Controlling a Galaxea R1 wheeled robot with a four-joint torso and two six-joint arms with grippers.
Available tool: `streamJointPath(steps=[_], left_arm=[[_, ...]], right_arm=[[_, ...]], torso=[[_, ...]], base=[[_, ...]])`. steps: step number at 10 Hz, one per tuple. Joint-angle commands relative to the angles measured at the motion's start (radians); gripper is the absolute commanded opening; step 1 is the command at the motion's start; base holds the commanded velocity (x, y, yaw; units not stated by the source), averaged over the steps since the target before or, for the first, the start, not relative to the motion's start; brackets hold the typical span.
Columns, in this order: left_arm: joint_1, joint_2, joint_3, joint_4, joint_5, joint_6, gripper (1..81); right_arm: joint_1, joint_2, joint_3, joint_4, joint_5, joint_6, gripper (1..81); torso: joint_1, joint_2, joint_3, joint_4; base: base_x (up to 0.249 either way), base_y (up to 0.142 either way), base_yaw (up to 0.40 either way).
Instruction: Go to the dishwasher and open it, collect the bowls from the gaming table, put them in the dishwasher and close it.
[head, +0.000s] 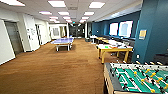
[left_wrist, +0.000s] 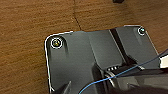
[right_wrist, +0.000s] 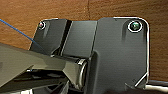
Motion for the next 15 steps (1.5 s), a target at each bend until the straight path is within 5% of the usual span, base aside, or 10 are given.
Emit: streamJointPath(steps=[1,6,15], left_arm=[[-0.061,-0.009,0.001,-0.002,0.043,-0.002,81.1],[-0.061,-0.010,0.001,-0.005,0.043,0.000,81.1],[-0.061,-0.010,0.001,-0.004,0.043,-0.002,81.1]], right_arm=[[0.053,-0.001,0.003,-0.004,-0.041,-0.003,81.1],[0.055,-0.001,0.003,-0.004,-0.043,-0.003,81.1],[0.054,-0.001,0.003,-0.004,-0.043,-0.003,81.1]], torso=[[0.000,0.000,0.000,0.000],[0.000,0.000,0.000,0.000],[0.000,0.000,0.000,0.000]], base=[[0.109,0.000,0.000],[0.108,0.000,0.000],[0.090,0.076,0.000]])
